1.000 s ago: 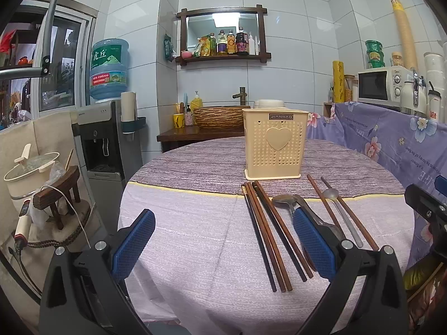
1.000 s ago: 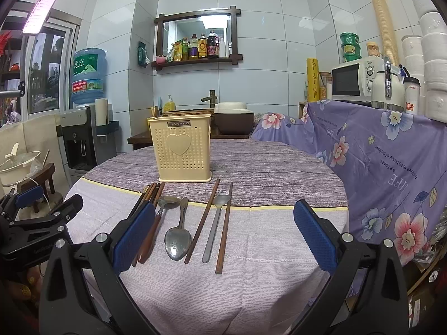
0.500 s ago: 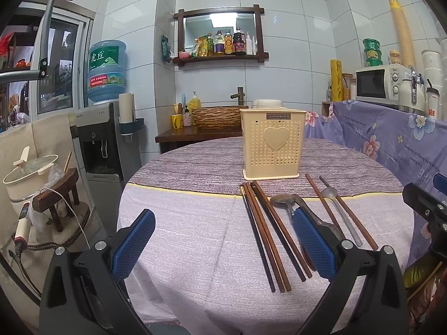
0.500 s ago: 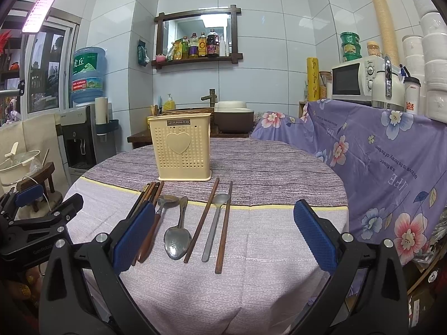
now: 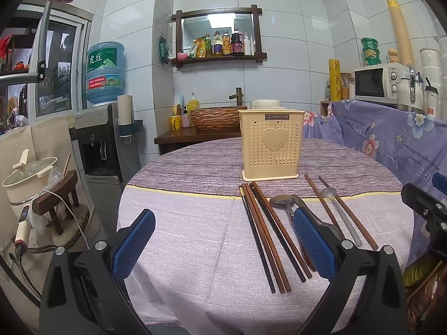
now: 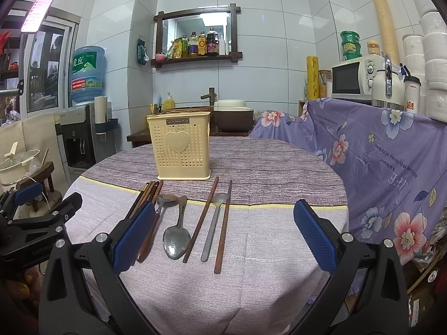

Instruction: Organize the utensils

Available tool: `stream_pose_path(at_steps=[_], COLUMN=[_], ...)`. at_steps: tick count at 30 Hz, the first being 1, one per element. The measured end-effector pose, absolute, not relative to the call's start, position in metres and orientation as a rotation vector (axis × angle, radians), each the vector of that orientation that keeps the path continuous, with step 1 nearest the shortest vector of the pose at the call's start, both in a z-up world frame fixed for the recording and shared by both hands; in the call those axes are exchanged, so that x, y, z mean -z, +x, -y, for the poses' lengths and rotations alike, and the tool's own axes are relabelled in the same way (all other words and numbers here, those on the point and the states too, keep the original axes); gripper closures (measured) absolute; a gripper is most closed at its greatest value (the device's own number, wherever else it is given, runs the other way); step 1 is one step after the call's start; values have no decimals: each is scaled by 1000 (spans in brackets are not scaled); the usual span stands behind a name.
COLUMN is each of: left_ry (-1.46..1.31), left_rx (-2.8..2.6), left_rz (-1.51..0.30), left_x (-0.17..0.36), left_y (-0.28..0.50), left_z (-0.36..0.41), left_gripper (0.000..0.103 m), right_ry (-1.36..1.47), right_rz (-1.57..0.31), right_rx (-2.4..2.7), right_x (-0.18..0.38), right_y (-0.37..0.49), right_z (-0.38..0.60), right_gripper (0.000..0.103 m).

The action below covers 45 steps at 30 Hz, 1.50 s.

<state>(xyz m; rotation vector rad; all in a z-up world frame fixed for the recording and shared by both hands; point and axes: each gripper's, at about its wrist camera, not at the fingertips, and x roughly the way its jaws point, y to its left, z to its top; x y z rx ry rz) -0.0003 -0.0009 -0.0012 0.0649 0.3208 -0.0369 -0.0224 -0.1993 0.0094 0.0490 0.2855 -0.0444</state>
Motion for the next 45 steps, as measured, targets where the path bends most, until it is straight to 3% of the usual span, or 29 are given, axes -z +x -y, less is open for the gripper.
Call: stream_pose_path(at_steps=[37, 45], left_ry=[76, 104], left_rx=[49, 43], left_rz=[-324, -396], left_x=[-1, 3], left_y=[1, 17], left_z=[6, 1], left_gripper=[4, 4], right_ry=[42, -12], right_rz=[-294, -367], right_rx=[49, 69], right_x=[-11, -8], right_y=[-20, 2], right_z=[196, 204], right_gripper=[5, 5])
